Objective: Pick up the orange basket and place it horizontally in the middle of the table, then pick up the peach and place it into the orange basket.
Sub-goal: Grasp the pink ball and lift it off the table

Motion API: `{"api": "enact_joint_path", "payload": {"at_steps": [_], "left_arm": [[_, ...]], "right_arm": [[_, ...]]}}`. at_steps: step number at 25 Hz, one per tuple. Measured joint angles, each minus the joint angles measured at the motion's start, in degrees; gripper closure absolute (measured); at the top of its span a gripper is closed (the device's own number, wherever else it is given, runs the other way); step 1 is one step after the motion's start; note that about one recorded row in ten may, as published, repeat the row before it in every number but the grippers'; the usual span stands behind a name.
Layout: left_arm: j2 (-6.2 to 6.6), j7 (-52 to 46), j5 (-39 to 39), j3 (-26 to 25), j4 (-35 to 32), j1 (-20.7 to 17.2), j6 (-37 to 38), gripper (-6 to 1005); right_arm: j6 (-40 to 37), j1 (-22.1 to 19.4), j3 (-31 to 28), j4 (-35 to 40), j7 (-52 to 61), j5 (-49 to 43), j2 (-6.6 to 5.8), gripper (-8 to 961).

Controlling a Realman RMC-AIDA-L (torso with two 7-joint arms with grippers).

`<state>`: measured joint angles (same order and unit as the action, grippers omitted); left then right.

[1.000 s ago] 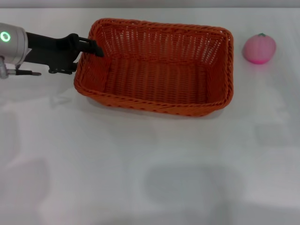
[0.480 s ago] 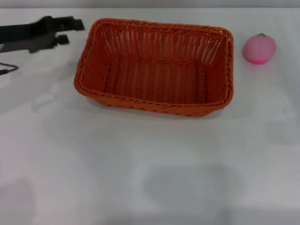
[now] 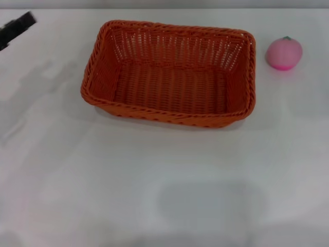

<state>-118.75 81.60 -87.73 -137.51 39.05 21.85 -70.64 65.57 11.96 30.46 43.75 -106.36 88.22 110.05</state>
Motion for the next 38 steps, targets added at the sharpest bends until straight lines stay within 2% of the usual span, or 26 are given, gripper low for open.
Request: {"api": "enact_joint_path", "payload": {"at_steps": [4,9,12,15,19,26,30,38], "left_arm": [[0.0,14.63,8.74,0.07,-5.1,-3.06,-2.92,281],[-0.22,29.78,13.87,0.15,-8.12,-6.06,-7.71,283],[-0.16,34.9,15.01,0.26,-10.27,-6.6,-9.74,283],[-0.18,38.95,14.89,0.43,-11.42,-6.73,-10.9,282],[-0.22,42.27,16.11,0.31,-13.66,-6.77,-11.25,282],[-0.29,44.43,17.56,0.32,-14.83,-6.9,-11.99,283],[-0.32,44.71,17.6,0.45,-14.89,-6.95,-12.07,283],[-0.32,44.86,17.58,0.51,-15.01,-6.83,-12.14,283]], "right_arm": [[4.11,2.98,0.09,7.11,11.97,-12.18,-0.66,143],[7.64,9.27,0.11,8.82,19.57,-23.19,-0.7,143],[8.46,12.93,0.43,7.6,22.42,-29.51,-0.23,143],[8.66,15.2,0.89,6.99,24.68,-34.88,0.92,144],[7.72,17.51,1.0,5.71,26.16,-40.77,2.7,144],[1.0,18.73,4.07,2.71,26.39,-43.89,4.47,143],[-3.41,19.04,6.56,0.49,26.32,-43.57,4.66,143],[-9.38,20.54,7.44,-3.42,26.23,-43.7,4.87,175]]}}
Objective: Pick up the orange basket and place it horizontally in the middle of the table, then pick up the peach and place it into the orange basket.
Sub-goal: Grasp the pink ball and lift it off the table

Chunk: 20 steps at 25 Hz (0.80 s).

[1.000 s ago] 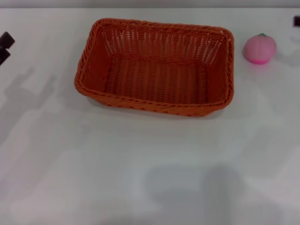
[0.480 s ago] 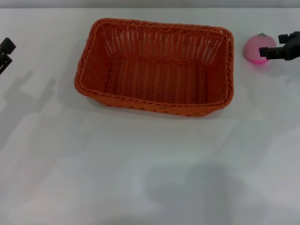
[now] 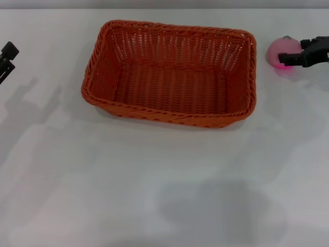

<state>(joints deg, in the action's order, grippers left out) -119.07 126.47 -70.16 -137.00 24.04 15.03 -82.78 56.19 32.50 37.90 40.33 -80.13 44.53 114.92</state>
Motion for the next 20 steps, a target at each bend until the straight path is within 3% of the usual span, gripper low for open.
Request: {"api": "enact_joint_path", "payload": {"at_steps": [11,20], "left_arm": [[0.15,0.06,-0.03,-0.25,-0.05,-0.17,0.4,283],[0.08,1.73,0.1,-0.28,-0.67,-0.11,0.56,283]], "right_arm": [[-1.72,0.26,1.47,-0.89,-0.13,0.85,0.13,218],[0.68,-2.3,0.73,3.3,-1.31,6.31,-0.41,590]]}}
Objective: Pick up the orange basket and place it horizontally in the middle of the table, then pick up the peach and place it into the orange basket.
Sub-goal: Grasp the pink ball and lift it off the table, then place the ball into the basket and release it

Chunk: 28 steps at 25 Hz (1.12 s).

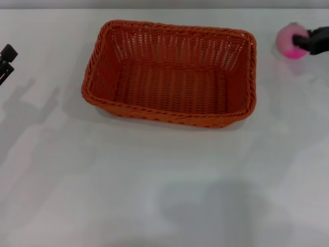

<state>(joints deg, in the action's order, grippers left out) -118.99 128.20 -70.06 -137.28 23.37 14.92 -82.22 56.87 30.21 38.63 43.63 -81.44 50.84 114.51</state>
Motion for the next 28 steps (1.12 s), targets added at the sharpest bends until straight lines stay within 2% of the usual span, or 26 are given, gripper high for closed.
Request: {"api": "enact_joint_path", "payload": {"at_steps": [2,8,11,12,18,24,28], "left_arm": [[-0.01,0.01,0.01,-0.04,0.0,-0.04,0.02,282],[-0.01,0.03,0.02,-0.17,0.0,-0.08,-0.15,282],[-0.02,0.04,0.02,-0.19,0.0,-0.07,0.03,282],[-0.04,0.06,0.02,-0.18,0.0,-0.07,0.08,282],[-0.08,0.11,0.02,-0.08,-0.73,0.66,0.02,282],[-0.05,0.15,0.02,-0.22,-1.17,0.74,0.14,282],[0.0,0.32,0.4,-0.27,-1.52,0.84,0.15,283]], "right_arm": [[0.78,-1.5,-0.01,2.79,0.33,1.52,0.07,661],[8.35,-6.96,-0.05,13.07,0.12,13.75,-0.07,730],[15.28,-7.67,0.18,14.4,-1.53,20.29,-0.12,743],[15.28,-7.67,0.18,14.4,-1.53,20.29,-0.12,747],[20.93,-5.67,4.42,10.0,-4.63,24.09,0.51,773],[21.11,-3.26,11.63,3.19,-9.22,27.91,0.78,841],[20.11,-0.67,14.59,-5.06,-15.32,31.64,0.87,875]]}}
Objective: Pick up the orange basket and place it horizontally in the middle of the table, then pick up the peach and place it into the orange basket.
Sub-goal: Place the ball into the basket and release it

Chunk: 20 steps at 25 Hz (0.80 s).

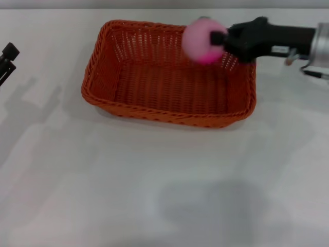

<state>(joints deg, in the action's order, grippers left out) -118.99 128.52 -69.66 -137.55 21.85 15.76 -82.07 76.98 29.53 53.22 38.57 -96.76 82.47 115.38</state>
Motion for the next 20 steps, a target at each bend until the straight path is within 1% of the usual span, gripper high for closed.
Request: {"api": "enact_joint_path", "payload": {"at_steps": [3,6,11,14,19,20], "left_arm": [[-0.07,0.7,0.98,0.13,0.0,0.0,-0.19,283],[-0.04,0.99,1.3,0.42,0.0,0.0,-0.4,282],[0.01,1.03,1.3,0.52,0.03,0.0,-0.34,282],[-0.02,1.03,1.3,0.53,0.04,-0.01,-0.23,282],[-0.09,1.03,1.28,0.54,-0.03,-0.12,-0.27,282],[-0.09,1.03,1.28,0.53,-0.04,-0.17,-0.3,282]], "right_arm": [[-1.63,2.35,0.37,-6.52,-5.17,1.33,0.04,898],[-2.95,4.32,1.08,-10.69,-8.0,1.39,0.1,868],[-5.36,4.87,4.43,-12.2,-9.42,1.49,0.51,819],[-7.01,4.88,4.72,-13.66,-10.55,2.44,0.72,789],[-7.37,3.98,4.56,-15.3,-12.37,6.0,0.34,739],[-7.11,3.62,4.37,-15.03,-12.37,6.24,0.2,671]]}}
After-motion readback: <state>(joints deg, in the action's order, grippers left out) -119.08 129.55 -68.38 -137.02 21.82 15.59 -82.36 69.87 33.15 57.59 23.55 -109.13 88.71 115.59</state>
